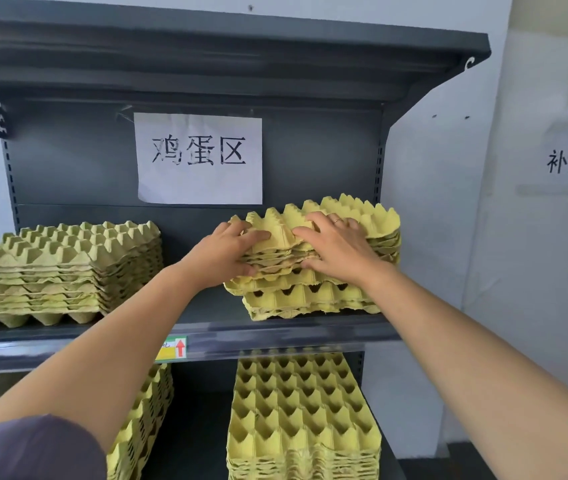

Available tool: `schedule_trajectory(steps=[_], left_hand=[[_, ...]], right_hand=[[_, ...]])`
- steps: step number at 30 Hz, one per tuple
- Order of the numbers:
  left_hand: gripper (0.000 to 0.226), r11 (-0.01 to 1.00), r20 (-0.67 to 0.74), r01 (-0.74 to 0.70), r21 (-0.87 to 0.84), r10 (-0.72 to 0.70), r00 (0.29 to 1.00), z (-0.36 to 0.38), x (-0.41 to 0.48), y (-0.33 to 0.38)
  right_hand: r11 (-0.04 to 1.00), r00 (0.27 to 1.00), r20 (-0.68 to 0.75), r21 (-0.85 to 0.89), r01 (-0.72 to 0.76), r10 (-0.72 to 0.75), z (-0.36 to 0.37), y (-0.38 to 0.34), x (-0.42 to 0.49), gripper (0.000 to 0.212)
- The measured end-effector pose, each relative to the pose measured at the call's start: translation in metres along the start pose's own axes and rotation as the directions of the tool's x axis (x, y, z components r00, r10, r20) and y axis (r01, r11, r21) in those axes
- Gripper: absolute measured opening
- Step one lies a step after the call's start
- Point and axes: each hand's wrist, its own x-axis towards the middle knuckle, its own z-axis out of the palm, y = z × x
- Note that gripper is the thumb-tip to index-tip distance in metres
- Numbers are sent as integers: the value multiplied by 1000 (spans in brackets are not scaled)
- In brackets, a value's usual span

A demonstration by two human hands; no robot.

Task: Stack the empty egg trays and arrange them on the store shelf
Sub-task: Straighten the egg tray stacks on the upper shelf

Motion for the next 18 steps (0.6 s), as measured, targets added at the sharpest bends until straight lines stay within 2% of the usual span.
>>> schedule_trajectory(steps=[6,8,10,11,13,15,16,18], left_hand=[[59,992,-39,38,120,-34,999,5,-6,8],[59,994,-83,65,85,-58,995,8,-7,11],[59,991,-164,123,-55,-131,978,9,-7,11],[58,973,-205,169,-155,-199,958,11,-7,10],[55,885,-223,251,-392,-356,907,16,-5,7],[52,764,-195,256,-593,-445,874,23,-4,6],[52,715,-196,240,-657,-469,861,25,-3,7],[54,650,-220,208,-731,-513,830,28,-2,14]], right_hand=[[1000,1000,14,22,-19,19,8,-6,-9,61],[998,999,33,65,-18,16,6,-5,-10,65],[990,997,-43,131,-52,58,1,0,-11,63],[979,984,-125,172,-106,128,0,5,-14,59],[911,900,-246,303,-280,359,-2,19,-23,50],[785,805,-197,435,-440,560,-2,29,-31,47],[760,787,-160,430,-487,595,-1,30,-32,48],[776,771,-170,315,-547,613,0,27,-32,57]])
